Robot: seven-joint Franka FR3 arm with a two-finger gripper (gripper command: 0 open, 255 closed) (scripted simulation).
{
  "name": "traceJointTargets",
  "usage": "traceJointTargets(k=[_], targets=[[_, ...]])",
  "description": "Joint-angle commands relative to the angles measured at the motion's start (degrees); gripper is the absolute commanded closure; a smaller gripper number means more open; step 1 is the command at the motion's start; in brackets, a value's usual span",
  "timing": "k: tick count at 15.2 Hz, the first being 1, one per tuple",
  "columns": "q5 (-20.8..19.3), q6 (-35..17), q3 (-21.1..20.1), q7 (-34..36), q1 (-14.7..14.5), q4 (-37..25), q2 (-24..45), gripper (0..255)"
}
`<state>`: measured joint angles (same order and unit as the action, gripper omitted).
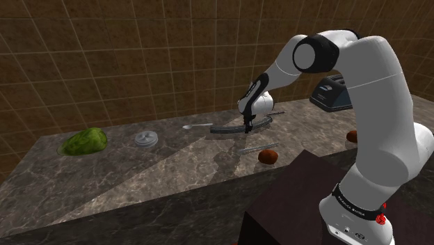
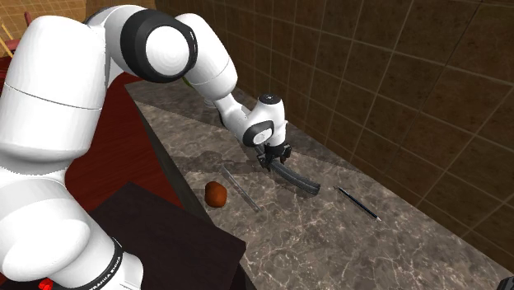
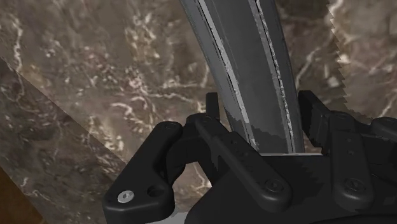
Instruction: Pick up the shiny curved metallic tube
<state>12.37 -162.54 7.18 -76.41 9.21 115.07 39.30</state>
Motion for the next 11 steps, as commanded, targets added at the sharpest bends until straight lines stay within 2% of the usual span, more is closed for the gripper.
traceJointTargets(k=[1, 7, 11], targets=[[0.01, -0.17, -0.02, 0.0, 0.03, -0.1, 0.25, 255], [0.02, -0.18, -0.03, -0.05, 0.07, -0.14, 0.3, 255], [-0.47, 1.68, 0.76, 0.35, -0.56, 0.9, -2.56, 255]])
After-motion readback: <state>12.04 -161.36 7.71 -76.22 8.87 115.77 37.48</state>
